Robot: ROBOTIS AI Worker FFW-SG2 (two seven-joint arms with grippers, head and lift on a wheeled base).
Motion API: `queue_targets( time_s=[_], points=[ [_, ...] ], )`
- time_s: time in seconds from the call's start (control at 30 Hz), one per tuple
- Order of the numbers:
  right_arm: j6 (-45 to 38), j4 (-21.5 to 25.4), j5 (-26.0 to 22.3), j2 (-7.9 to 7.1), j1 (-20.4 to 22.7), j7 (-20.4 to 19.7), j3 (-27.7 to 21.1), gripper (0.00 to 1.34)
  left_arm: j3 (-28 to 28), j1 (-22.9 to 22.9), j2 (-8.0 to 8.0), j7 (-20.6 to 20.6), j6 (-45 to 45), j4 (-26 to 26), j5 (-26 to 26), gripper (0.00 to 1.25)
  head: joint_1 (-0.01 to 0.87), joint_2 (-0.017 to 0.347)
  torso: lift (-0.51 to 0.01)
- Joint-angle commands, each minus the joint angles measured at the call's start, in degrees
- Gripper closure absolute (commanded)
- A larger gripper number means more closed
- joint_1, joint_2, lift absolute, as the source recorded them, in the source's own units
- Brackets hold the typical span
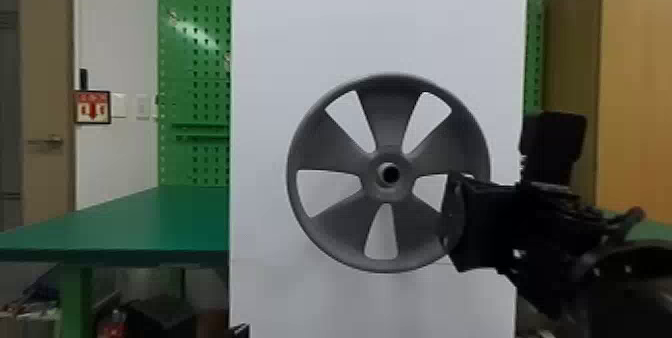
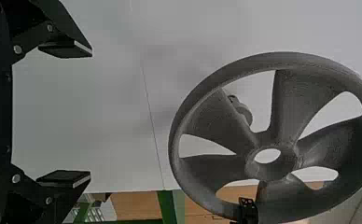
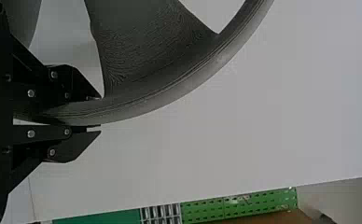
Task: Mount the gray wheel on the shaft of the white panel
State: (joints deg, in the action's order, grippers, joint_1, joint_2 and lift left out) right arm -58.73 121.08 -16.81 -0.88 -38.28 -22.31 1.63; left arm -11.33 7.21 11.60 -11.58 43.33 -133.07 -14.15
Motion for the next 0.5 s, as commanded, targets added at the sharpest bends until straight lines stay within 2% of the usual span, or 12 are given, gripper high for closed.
queue_targets(
  time_s=[0.0, 0.47],
  points=[
    [0.11, -0.14, 0.02, 0.0, 0.05, -0.01, -0.31, 1.22, 0.0, 0.0, 0.0, -0.02, 0.0, 0.0, 0.0, 0.34, 0.038, -0.008, -0.496],
    [1.42, -0.84, 0.72, 0.0, -0.12, -0.19, -0.31, 1.22, -0.18, 0.17, 0.09, -0.02, 0.0, 0.09, -0.36, 0.34, 0.038, -0.008, -0.496]
  ],
)
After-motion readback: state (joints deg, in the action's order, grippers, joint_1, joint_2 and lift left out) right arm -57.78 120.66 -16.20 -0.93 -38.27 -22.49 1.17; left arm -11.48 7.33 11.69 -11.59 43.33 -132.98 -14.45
